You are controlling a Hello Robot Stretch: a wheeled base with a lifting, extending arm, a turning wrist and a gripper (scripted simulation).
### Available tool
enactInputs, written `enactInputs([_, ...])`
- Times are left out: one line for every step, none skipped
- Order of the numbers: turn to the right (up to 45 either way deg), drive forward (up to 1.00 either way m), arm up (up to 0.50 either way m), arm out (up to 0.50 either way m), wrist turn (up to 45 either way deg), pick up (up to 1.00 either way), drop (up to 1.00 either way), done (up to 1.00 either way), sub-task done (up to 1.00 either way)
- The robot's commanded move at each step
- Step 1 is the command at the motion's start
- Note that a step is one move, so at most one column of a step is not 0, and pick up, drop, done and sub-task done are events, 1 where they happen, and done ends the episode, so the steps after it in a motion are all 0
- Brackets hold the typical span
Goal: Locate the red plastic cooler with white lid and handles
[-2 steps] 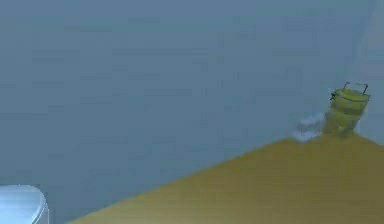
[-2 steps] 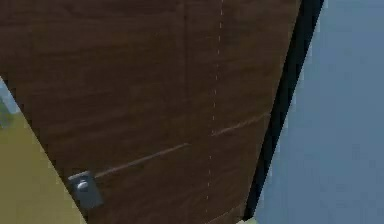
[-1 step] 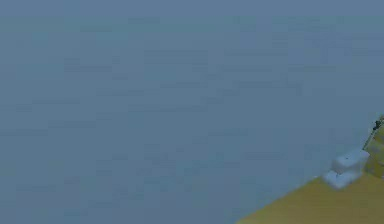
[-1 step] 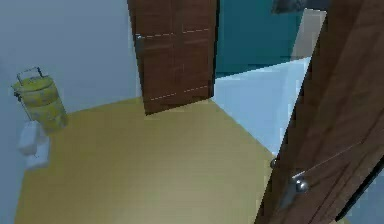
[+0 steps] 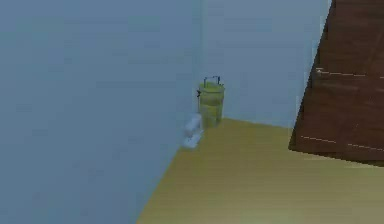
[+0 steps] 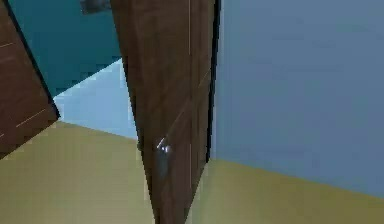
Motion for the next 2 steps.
enactInputs([39.0,0.0,0.0,0.0,0.0,0.0,0.0,0.0,0.0])
enactInputs([0.0,0.8,0.0,0.0,0.0,0.0,0.0,0.0,0.0])
